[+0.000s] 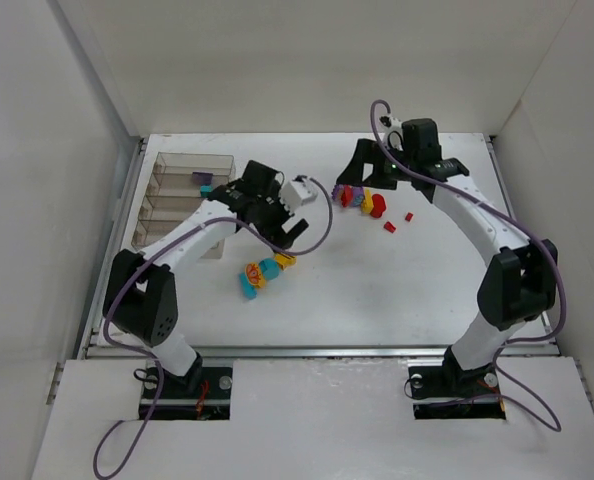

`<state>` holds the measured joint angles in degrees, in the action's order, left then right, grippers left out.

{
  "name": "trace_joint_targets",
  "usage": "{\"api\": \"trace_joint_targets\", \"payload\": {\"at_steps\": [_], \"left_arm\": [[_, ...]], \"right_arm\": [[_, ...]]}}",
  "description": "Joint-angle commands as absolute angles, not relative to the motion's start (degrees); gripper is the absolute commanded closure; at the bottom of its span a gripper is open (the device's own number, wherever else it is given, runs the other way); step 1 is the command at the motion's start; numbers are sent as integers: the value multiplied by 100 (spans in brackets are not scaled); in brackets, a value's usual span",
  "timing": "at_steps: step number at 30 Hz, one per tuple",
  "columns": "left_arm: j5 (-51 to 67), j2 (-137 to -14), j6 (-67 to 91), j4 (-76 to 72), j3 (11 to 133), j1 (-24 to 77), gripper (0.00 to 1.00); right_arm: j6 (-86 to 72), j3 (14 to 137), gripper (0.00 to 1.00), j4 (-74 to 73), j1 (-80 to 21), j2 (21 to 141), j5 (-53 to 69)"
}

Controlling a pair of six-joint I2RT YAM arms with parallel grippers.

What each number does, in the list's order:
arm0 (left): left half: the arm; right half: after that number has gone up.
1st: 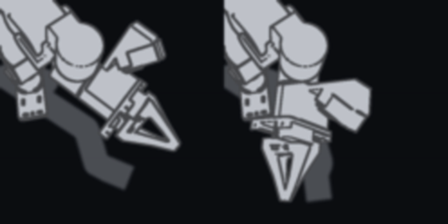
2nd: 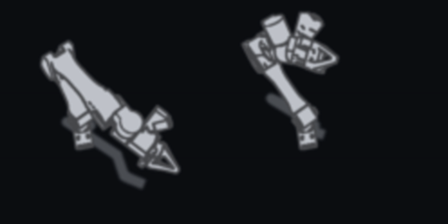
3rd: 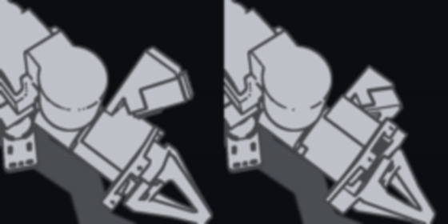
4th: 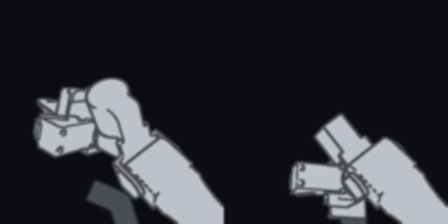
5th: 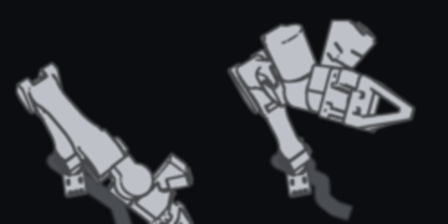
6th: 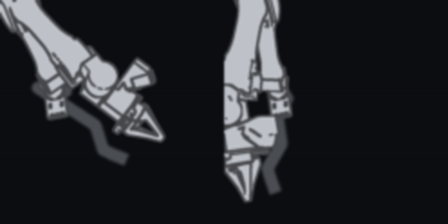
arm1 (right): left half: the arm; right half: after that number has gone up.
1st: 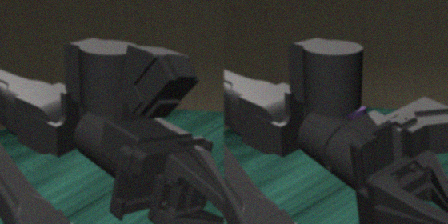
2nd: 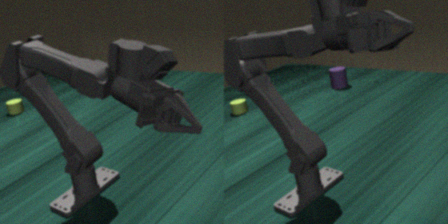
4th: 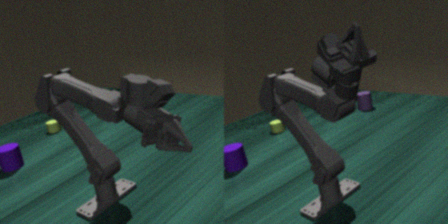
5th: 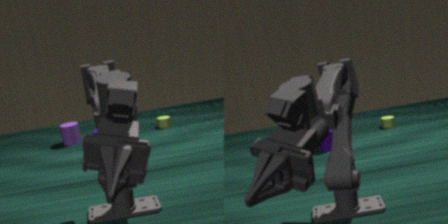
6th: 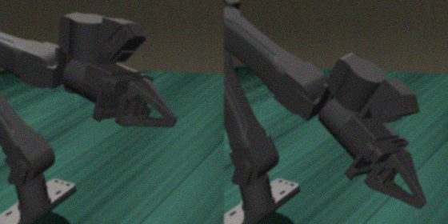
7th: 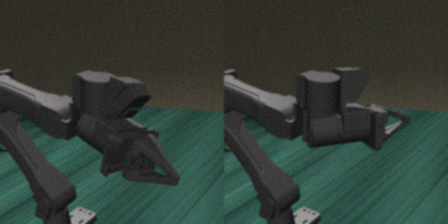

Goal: Sort the legos into containers by color

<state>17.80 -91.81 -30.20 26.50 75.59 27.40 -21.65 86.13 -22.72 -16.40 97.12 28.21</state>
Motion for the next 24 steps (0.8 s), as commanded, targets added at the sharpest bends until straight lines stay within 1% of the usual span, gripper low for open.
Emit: {"api": "trace_joint_targets", "payload": {"at_steps": [1, 3, 7, 8, 15, 16, 24], "left_arm": [[1836, -9062, -3401, 3103, 7182, 2961, 0], [1741, -8992, -3497, 3103, 6874, 3146, 2], [1197, -8930, -3323, 2770, 6391, 3672, 2], [1030, -8930, -3070, 2542, 6390, 3743, 2], [28, -10001, -1847, 2540, 6908, 3894, 2], [-226, -10089, -1715, 2540, 6960, 3894, 4], [-299, -10195, -1661, 2531, 6899, 3894, 15]], "right_arm": [[-1881, 8499, 0, -2416, -1775, 9439, 2655], [-1671, 8429, 0, -2689, -1933, 9387, 2357], [-1608, 7929, 0, -2549, -2118, 9246, 2408], [-1661, 7928, 0, -2549, -2118, 9246, 2408], [-1661, 7857, 0, -2417, -2285, 9299, 2479], [-1661, 7857, 0, -2417, -2285, 9299, 2479], [-1547, 8033, 0, -2548, -2285, 9299, 2355]]}}
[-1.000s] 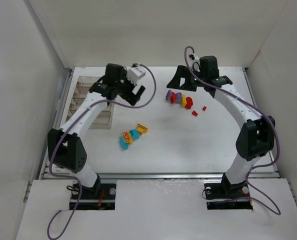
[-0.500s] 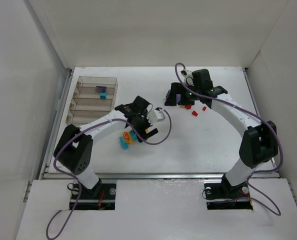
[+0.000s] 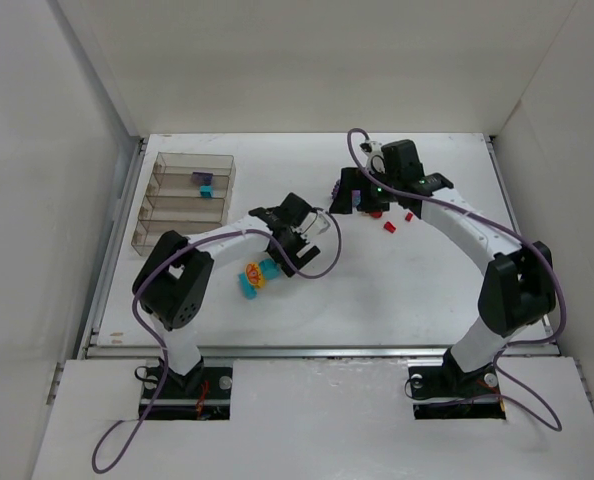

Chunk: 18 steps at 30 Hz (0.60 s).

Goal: Sort the legos into containers by color

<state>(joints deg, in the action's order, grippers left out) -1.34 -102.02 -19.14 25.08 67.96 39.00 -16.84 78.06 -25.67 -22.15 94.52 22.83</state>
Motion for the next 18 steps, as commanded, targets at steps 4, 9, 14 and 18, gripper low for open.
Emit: {"api": "trace_joint_targets", "payload": {"at_steps": [4, 9, 14, 18], "left_arm": [[-299, -10248, -1556, 2593, 6961, 3894, 19], [-421, -10248, -1503, 2593, 7066, 3894, 23], [-624, -10143, -1564, 2593, 7128, 3894, 32], [-624, -10143, -1626, 2593, 7277, 3894, 37]], "right_arm": [[-1494, 8208, 0, -2602, -2285, 9413, 2355], [-1441, 8323, 0, -2602, -2285, 9527, 2355], [-1389, 8376, 0, -2602, -2285, 9642, 2460], [-1389, 8376, 0, -2602, -2285, 9642, 2461]]}}
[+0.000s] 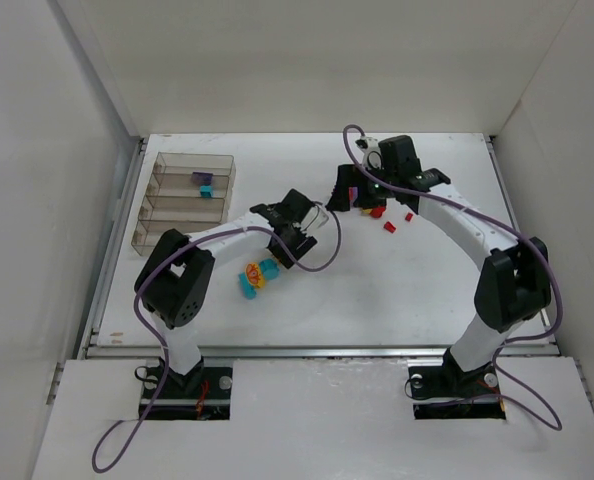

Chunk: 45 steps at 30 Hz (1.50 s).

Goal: Sort the legos into containers by color

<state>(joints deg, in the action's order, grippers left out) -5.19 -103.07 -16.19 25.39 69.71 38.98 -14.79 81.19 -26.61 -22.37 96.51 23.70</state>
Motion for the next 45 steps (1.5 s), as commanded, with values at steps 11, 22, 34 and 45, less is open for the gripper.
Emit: {"api": "trace_joint_targets", "payload": {"at_steps": [11, 22, 34, 45], "left_arm": [[-212, -10195, -1679, 2962, 7532, 3894, 72], [-211, -10301, -1626, 3207, 7795, 3841, 100], [1044, -10415, -414, 3858, 10043, 3024, 100], [2671, -10521, 298, 3657, 11319, 2260, 100]], "right_arm": [[-1222, 8323, 0, -2707, -2285, 9589, 2356], [-1169, 8323, 0, -2760, -2285, 9483, 2242], [-678, 8156, 0, -2620, -1907, 8702, 2222], [87, 7664, 0, -1467, -2591, 7849, 3543]]}}
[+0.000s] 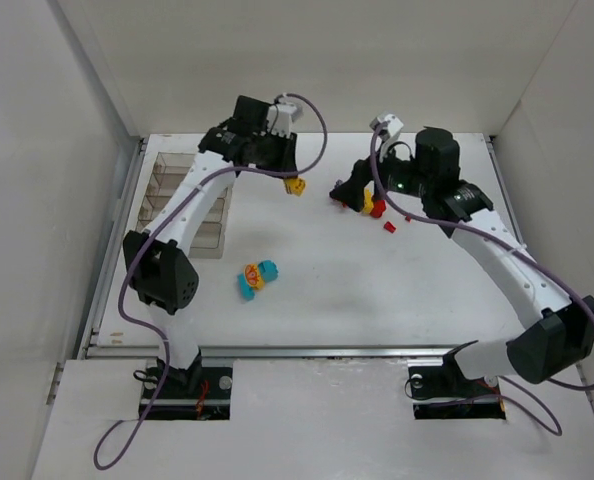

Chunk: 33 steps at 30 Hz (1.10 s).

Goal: Sort the legos into containers by color

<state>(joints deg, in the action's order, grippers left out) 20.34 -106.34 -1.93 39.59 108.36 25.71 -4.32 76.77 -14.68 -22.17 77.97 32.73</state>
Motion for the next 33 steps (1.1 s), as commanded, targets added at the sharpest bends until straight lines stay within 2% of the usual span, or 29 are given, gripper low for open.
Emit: {"api": "trace_joint_targets", "payload": {"at_steps": [1, 8, 14, 21, 25, 27, 28, 30, 32, 33], "left_arm": [[2776, -10521, 368, 3604, 11407, 2120, 100], [3137, -10301, 747, 3287, 11470, 1925, 100], [3454, -9976, 870, 3287, 11233, 1925, 100], [3876, -9791, 923, 3401, 10995, 1925, 100], [4008, -9738, 976, 3401, 10802, 1925, 100], [4008, -9738, 976, 3454, 10802, 1925, 100], [4008, -9738, 976, 3454, 10802, 1925, 100], [4069, -9738, 976, 3454, 10750, 1925, 100], [4069, -9738, 976, 3454, 10749, 1925, 100], [4069, -9738, 976, 3454, 10749, 1925, 100]], "right_arm": [[88, 7725, 0, -1468, -2671, 7849, 3542], [202, 8112, 0, -1187, -3471, 8349, 2392], [35, 8402, 0, -993, -3524, 8771, 1723], [35, 8736, 0, -993, -3524, 9193, 1556], [35, 8877, 6, -993, -3524, 9316, 1390], [35, 9017, 15, -993, -3524, 9369, 1336], [35, 9018, 23, -993, -3524, 9430, 1336], [96, 9079, 25, -993, -3524, 9431, 1466], [149, 9131, 32, -993, -3524, 9483, 1521], [149, 9132, 42, -993, -3524, 9483, 1599]]}}
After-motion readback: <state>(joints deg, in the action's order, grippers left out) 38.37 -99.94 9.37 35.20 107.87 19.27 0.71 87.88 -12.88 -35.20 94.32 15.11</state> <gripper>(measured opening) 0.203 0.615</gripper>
